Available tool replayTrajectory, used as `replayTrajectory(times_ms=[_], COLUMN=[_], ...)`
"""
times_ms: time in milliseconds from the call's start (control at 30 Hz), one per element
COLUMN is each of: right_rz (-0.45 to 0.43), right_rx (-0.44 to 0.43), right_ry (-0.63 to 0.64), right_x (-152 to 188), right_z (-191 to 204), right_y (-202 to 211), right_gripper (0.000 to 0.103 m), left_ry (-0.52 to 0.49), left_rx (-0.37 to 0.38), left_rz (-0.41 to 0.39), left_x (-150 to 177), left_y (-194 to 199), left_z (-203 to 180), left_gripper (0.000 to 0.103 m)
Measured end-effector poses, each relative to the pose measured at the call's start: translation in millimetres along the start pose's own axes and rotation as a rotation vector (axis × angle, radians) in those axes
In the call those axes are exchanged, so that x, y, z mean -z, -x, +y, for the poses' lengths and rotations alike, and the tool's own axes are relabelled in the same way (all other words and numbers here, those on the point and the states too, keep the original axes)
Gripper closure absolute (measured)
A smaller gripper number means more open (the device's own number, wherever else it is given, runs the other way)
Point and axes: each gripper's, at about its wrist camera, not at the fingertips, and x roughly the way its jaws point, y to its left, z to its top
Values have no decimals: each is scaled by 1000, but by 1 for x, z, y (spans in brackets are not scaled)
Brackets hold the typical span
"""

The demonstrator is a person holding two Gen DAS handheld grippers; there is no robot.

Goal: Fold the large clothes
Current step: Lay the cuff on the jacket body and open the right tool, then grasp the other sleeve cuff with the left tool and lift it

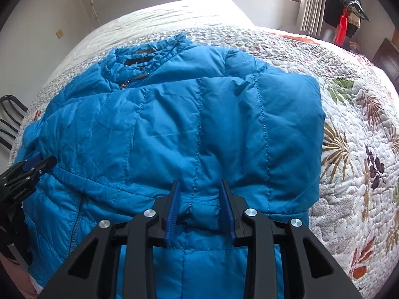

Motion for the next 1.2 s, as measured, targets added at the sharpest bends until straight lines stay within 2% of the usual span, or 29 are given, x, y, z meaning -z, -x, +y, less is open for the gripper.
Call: replayTrajectory(times_ms=[133,267,333,467,600,633,700,733,833,1000,1100,1200], right_rz=[-20,55,55,47,6,-7,-40,-59,-105,-121,-111,-102], right_rx=[-6,-16,-17,-12,-50,-56,-48,-32,54,149,200,242], right_ry=[-10,-15,-9,-4,-28,-21,-15,-20,-54,-157,-227,-286], right_x=[-1,0,1,2,6,8,12,14,22,34,42,50], right_z=[-2,-3,-3,-2,-9,-9,-13,-18,-40,-94,-130,-160], right_y=[16,-13,-25,-25,-12,-4,14,23,44,55,52,50], right_gripper=[71,70,70,70,70,70,59,57,57,57,57,57], left_ry=[-24,-34,-11,-9,-4,-4,-16,-17,18,116,215,344], left_rx=[0,-17,4,12,-13,-22,-57,-74,-100,-248,-309,-320], left_rz=[-54,8,44,43,26,11,-20,-30,-52,-37,-11,12], left_x=[-4,-4,-2,-2,2,4,11,15,32,71,101,132], left_y=[13,-10,-24,-25,-10,-1,21,31,61,93,109,126], left_z=[-10,-12,-4,-3,-1,1,6,10,37,103,150,199], left_gripper=[50,49,44,44,45,43,33,29,27,24,20,18])
